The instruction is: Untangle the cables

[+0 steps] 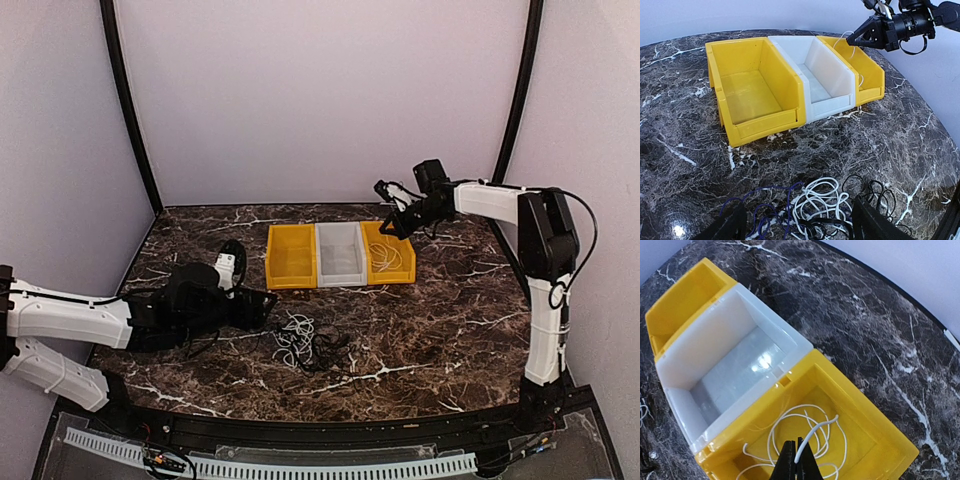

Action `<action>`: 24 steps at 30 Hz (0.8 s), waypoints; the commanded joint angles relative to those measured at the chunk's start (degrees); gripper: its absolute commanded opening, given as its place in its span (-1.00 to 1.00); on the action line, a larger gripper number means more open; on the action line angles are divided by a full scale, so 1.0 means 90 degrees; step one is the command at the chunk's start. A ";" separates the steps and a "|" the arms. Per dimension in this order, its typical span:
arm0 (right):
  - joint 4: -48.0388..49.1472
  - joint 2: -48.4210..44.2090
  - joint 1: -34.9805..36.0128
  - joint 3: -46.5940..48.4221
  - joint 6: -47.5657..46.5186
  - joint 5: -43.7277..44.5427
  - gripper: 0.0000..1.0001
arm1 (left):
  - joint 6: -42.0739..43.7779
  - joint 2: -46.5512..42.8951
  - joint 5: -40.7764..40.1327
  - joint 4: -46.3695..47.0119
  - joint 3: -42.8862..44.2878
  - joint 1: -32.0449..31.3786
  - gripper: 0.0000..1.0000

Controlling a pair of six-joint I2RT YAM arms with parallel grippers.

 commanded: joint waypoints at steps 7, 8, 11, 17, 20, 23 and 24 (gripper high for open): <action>-0.0290 0.0065 0.0189 0.0021 -0.0091 0.1184 -1.00 | -0.0140 0.0046 -0.0298 -0.0287 0.0184 -0.0011 0.50; -0.0391 0.0060 0.0209 0.0071 -0.0145 0.1229 -1.00 | -0.0155 0.0118 -0.0320 -0.0306 0.0231 -0.0010 0.50; -0.0683 -0.0123 0.0265 0.0181 -0.0197 0.1505 -0.63 | -0.0228 0.0230 -0.0530 -0.0558 0.0396 -0.0008 0.58; -0.1362 -0.1026 0.0285 0.0343 -0.0374 0.1914 -0.08 | -0.0202 0.0161 -0.1118 -0.1233 0.0882 0.0024 0.98; -0.1715 -0.1465 0.0293 0.0413 -0.0385 0.1747 -0.01 | 0.0050 0.0086 -0.1057 -0.1367 0.1120 0.0253 0.98; -0.1894 -0.1810 0.0378 0.0412 -0.0399 0.1650 0.01 | 0.0193 0.0224 -0.0673 -0.1575 0.1391 0.0564 0.98; -0.1929 -0.1911 0.0432 0.0414 -0.0429 0.1638 0.02 | 0.0225 0.0282 -0.0539 -0.1688 0.1548 0.0703 0.98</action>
